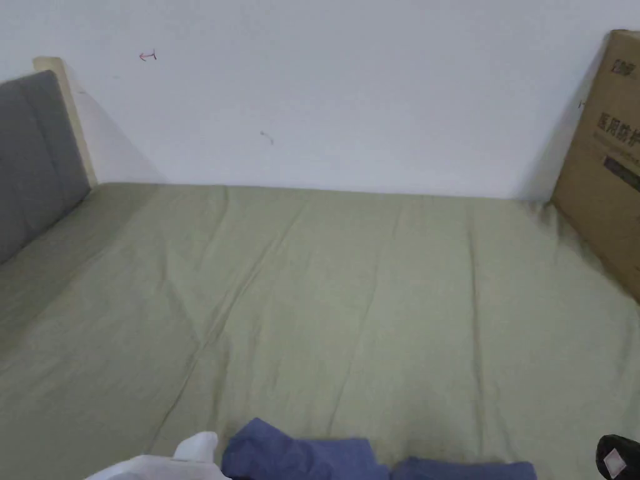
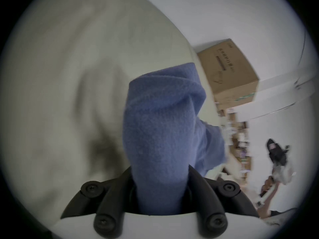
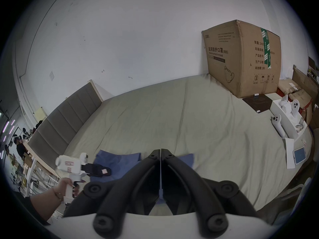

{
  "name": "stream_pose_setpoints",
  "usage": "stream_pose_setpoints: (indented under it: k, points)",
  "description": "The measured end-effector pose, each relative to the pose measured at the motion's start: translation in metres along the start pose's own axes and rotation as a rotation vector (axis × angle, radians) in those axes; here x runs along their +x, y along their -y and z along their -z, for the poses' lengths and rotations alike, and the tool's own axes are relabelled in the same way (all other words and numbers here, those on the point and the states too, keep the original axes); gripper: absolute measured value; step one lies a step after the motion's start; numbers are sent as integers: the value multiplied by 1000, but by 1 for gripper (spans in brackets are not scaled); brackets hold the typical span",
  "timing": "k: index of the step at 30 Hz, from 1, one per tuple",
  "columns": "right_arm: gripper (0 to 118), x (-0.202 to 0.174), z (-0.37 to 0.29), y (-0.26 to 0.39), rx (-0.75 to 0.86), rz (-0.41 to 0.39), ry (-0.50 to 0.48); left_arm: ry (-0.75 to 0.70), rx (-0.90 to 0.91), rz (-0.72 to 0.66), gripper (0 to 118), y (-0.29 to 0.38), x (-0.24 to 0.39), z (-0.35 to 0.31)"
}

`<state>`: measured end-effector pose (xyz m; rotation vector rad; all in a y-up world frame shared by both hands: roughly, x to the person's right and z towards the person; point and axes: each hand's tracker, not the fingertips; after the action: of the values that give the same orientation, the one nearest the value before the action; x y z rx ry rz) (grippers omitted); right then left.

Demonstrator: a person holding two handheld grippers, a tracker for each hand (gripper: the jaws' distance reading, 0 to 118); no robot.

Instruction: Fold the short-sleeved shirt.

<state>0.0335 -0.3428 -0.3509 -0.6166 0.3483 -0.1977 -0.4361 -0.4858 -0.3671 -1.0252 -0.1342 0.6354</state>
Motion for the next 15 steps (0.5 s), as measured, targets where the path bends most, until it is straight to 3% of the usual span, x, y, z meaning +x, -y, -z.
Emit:
stream_pose_setpoints:
  k: [2,4,10,13,15]
  points:
    - [1,0,-1,0,4,-7,-12,-244,52,63,7,0,8,-26]
    - [1,1,-1,2,4,-13,-21,-316,79,107,7,-2,18,-43]
    - [1,15,-4,8,0,20,-51,49,38,0,7,0,77,-39]
    - [1,22,-11,8,16,50,-58,155,-22,-12,9,-1,112,-3]
    - [1,28,-15,9,26,60,-53,194,-68,4,16,3,141,28]
